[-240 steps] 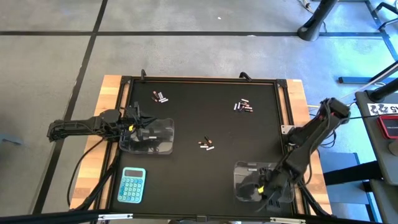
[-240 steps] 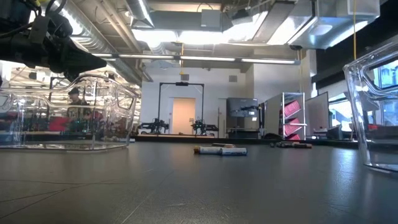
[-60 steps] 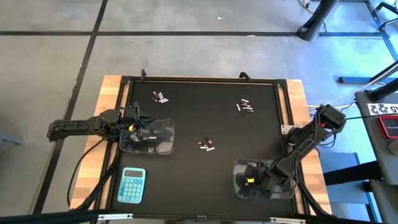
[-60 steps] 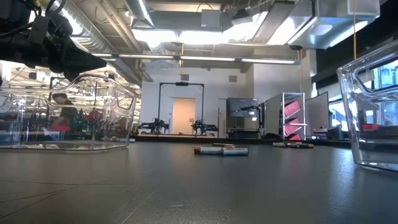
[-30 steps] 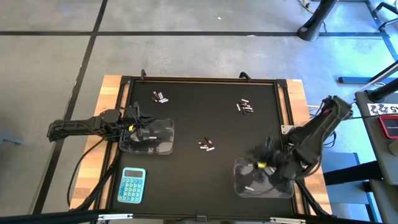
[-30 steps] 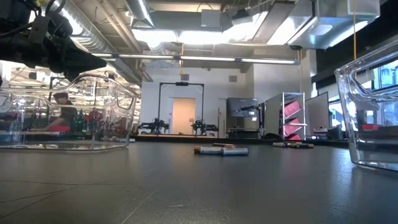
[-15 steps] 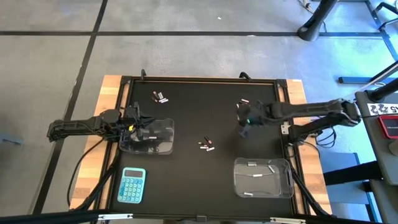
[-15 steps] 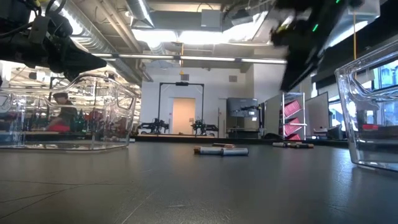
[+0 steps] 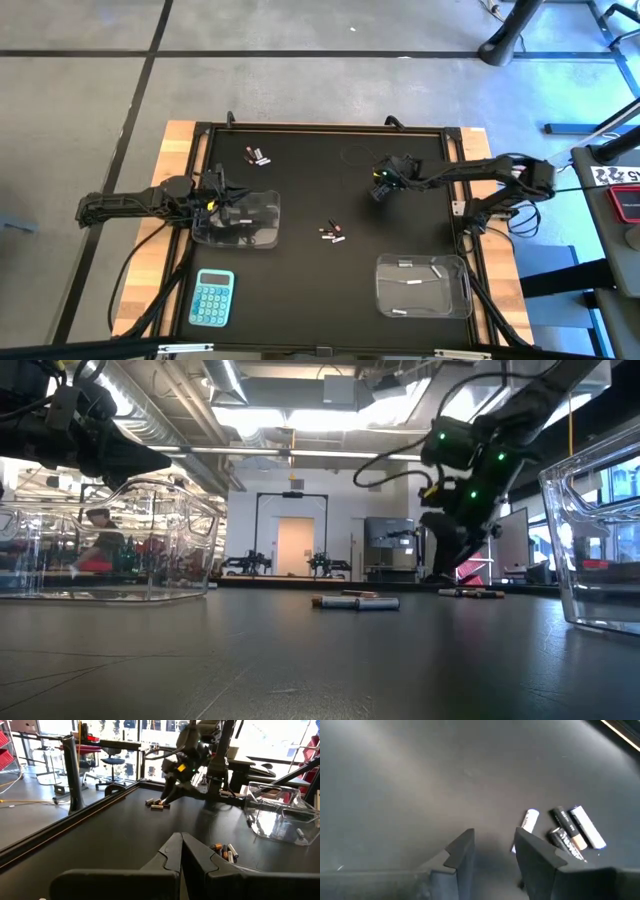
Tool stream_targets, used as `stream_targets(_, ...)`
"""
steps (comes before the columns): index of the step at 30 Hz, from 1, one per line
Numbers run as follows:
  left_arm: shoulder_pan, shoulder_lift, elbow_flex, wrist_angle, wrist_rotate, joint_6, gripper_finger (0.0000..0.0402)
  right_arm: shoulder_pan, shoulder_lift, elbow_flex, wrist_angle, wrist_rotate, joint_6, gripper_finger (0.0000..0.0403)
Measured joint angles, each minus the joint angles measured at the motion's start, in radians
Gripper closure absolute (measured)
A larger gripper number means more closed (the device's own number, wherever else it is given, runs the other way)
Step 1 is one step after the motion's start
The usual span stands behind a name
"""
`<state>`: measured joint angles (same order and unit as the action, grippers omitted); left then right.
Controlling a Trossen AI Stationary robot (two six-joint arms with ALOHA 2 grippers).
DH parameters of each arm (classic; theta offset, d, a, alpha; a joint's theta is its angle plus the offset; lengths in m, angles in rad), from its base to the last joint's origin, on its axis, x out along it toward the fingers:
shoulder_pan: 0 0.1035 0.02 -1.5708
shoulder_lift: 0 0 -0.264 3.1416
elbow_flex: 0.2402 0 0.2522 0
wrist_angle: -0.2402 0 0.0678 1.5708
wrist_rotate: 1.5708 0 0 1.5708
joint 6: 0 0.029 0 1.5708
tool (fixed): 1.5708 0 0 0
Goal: Sort batteries
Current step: Put the white battery into the right transparent bin
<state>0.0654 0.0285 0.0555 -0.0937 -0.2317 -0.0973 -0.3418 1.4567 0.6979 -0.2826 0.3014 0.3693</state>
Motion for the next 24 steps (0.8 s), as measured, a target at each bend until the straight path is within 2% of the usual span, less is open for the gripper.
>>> stream_targets(8, 0.0, 0.0, 0.0, 0.0, 0.0, 0.0, 0.0402, -0.028, 0.064, 0.0, 0.045, 0.034, 0.047, 0.0168)
stream_targets(11, 0.0, 0.0, 0.0, 0.0, 0.0, 0.0, 0.0402, -0.047, 0.075, 0.0, 0.028, 0.072, 0.077, 0.0155)
stream_targets(16, 0.0, 0.0, 0.0, 0.0, 0.0, 0.0, 0.0402, -0.07, 0.081, 0.0, 0.024, 0.04, 0.098, 0.0175)
stream_targets(24, 0.0, 0.0, 0.0, 0.0, 0.0, 0.0, 0.0402, -0.107, 0.116, 0.002, 0.002, -0.084, 0.11, 0.0248)
